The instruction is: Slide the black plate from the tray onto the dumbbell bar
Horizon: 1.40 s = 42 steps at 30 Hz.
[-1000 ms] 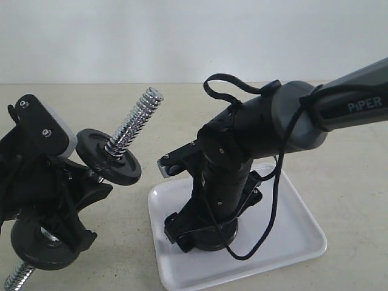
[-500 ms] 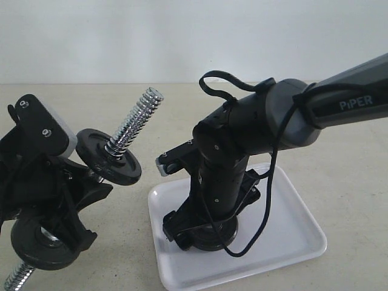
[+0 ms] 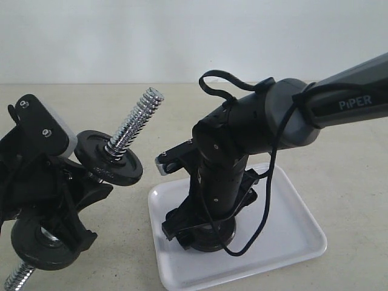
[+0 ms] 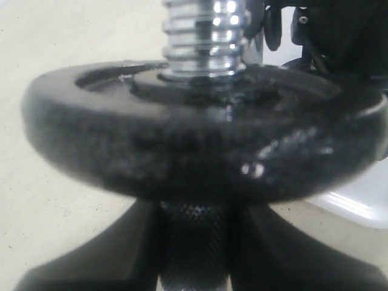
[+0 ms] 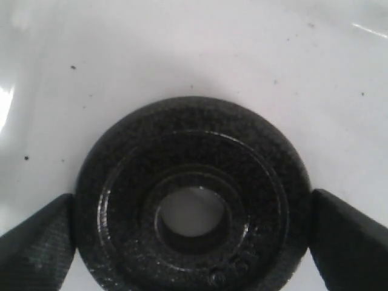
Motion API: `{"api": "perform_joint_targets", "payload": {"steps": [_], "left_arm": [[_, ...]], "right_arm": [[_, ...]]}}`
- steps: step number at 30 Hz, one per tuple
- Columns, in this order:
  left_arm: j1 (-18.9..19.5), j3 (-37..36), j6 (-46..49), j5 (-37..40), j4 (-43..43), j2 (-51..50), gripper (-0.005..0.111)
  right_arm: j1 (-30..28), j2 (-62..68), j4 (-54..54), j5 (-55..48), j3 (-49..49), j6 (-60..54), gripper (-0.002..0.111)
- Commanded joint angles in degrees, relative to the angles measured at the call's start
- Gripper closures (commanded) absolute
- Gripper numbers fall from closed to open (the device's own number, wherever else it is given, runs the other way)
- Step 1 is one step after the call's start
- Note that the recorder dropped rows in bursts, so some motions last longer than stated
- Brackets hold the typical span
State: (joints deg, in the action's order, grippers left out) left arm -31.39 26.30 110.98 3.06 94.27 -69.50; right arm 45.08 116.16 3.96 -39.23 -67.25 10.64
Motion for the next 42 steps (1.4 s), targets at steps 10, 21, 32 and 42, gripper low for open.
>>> {"api": "perform_joint_targets", "payload": {"steps": [10, 21, 32, 42], "left_arm": [[0.04, 3.01, -0.84, 1.92, 0.78, 2.81, 0.102], [0.04, 3.01, -0.84, 1.92, 0.78, 2.81, 0.102], [0.04, 3.01, -0.84, 1.92, 0.78, 2.81, 0.102], [0.04, 3.01, -0.14, 2.23, 0.38, 2.81, 0.102]], "right_arm": [[0.05, 0.94, 1.67, 0.85, 2.51, -0.49, 0.109], [0.05, -20.27, 1.67, -1.74, 2.51, -0.5, 0.109], [0.05, -37.23, 1.67, -3.21, 2.51, -0.5, 0.109], [0.05, -46.47, 0.44, -0.91, 2.51, -0.5, 0.109]]}}
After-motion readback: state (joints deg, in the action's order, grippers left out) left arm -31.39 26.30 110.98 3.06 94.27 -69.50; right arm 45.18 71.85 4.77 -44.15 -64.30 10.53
